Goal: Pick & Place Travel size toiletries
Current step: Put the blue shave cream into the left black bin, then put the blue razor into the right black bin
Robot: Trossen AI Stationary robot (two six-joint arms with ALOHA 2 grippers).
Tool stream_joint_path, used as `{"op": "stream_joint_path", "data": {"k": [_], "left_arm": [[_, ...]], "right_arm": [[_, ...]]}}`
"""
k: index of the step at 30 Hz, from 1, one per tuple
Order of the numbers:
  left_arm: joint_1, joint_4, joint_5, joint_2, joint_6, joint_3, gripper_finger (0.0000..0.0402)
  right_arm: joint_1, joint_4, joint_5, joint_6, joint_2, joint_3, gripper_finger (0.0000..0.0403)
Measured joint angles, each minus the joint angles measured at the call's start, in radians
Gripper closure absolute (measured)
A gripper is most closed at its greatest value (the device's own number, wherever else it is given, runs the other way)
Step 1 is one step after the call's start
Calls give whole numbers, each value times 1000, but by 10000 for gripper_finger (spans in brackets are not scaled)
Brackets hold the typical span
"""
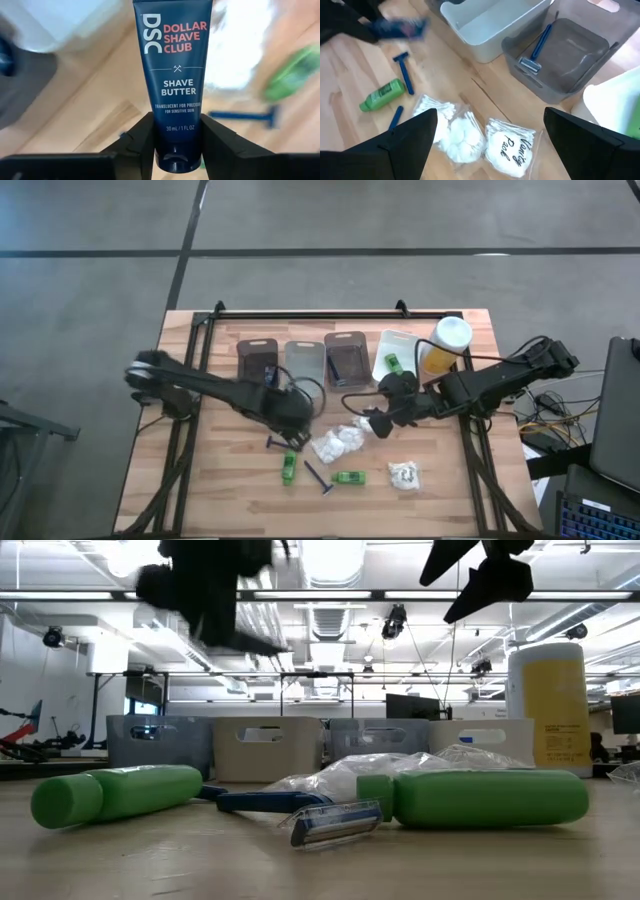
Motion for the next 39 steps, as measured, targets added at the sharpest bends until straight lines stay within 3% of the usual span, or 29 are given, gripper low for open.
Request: {"op": "stream_joint_path", "data": {"k": [5, 9, 11, 15, 18, 21, 35, 39], "left_arm": [[33, -107, -219, -179, -120, -6, 276], [180, -151, -283, -271, -135, -103, 276], [265, -99, -271, -300, -120, -187, 276], [413, 37, -122, -337, -96, -370, 276], [451, 131, -15, -348, -111, -487, 276], [453, 170, 9, -353, -145, -547, 275], [454, 202, -77, -350, -138, -535, 168], [414, 233, -17, -370, 43, -457, 160]], "right_arm": [[-1, 1, 41, 46, -10, 0, 39], [-3, 2, 63, 85, -14, 0, 39], [-4, 1, 73, 107, -15, 0, 39], [-6, 0, 74, 146, -16, 0, 39], [-5, 0, 74, 156, -16, 0, 39], [-5, 0, 73, 148, -16, 0, 39], [-5, -1, 72, 156, -16, 0, 39], [-4, -1, 53, 143, -16, 0, 39]]}}
